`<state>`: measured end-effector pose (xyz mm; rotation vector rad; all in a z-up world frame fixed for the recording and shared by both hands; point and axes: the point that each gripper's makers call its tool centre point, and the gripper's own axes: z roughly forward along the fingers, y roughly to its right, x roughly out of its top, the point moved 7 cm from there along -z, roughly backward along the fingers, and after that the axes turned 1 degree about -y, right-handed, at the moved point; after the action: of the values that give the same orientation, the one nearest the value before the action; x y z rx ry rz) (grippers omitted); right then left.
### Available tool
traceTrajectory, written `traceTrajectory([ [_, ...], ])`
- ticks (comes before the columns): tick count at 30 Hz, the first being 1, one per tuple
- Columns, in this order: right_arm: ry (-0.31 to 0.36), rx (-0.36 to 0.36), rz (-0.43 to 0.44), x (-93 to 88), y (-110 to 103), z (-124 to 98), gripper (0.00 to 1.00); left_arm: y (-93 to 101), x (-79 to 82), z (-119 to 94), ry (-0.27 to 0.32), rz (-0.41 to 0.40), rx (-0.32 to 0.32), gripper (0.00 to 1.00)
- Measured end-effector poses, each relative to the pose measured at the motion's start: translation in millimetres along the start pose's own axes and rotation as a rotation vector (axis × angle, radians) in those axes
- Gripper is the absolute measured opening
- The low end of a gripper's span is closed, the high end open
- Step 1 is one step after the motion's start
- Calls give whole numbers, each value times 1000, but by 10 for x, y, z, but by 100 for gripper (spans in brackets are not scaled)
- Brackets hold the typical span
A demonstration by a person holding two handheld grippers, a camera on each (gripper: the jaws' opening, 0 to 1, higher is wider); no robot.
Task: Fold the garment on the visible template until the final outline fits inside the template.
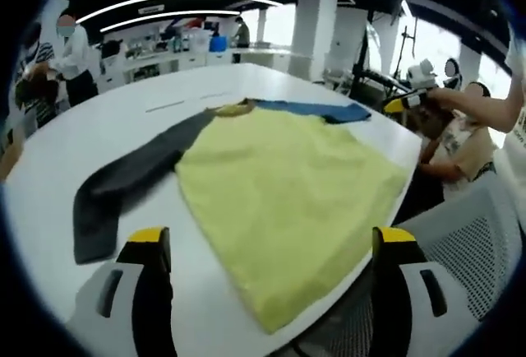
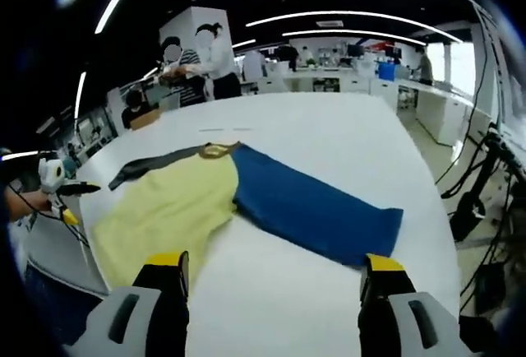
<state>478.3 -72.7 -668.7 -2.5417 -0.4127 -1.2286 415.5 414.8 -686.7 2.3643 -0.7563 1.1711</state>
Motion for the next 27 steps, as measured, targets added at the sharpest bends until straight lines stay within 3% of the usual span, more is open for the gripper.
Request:
traceTrajectory([
  [6, 22, -27, 49, 64, 279, 101, 81, 21, 91, 2, 36, 6, -11, 99],
  [15, -18, -82, 90, 35, 618, 254, 68, 34, 169, 34, 63, 7, -34, 99],
  [23, -31, -162, 114, 60, 937, 344, 48, 40, 226, 48, 71, 12, -57, 99],
  [27, -33, -185, 146, 56, 1055, 389, 39, 63, 306, 25, 112, 57, -62, 96],
])
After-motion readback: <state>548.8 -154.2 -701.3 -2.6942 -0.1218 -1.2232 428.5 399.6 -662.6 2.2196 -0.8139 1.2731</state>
